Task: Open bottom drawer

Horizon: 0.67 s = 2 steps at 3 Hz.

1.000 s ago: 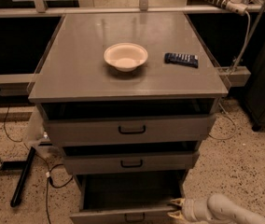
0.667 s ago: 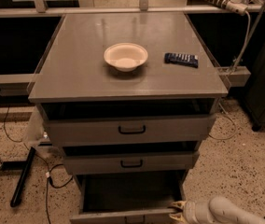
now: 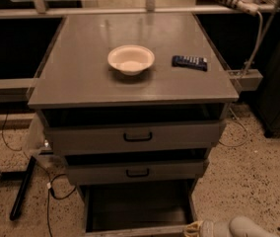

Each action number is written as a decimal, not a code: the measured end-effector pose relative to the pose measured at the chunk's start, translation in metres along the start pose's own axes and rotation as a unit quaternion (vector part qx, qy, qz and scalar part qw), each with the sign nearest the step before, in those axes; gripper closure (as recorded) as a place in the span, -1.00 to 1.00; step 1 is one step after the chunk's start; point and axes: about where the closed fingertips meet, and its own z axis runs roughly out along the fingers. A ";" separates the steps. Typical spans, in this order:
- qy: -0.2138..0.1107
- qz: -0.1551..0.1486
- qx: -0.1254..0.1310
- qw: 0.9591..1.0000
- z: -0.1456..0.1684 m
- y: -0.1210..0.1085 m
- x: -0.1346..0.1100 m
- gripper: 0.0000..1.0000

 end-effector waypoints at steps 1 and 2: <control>0.000 0.000 0.000 1.000 -0.003 -0.001 -0.003 1.00; 0.000 0.000 0.000 1.000 -0.003 -0.001 -0.003 0.63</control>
Offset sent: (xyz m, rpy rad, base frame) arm 0.0000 0.0000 0.0041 0.0000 -0.0001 0.0000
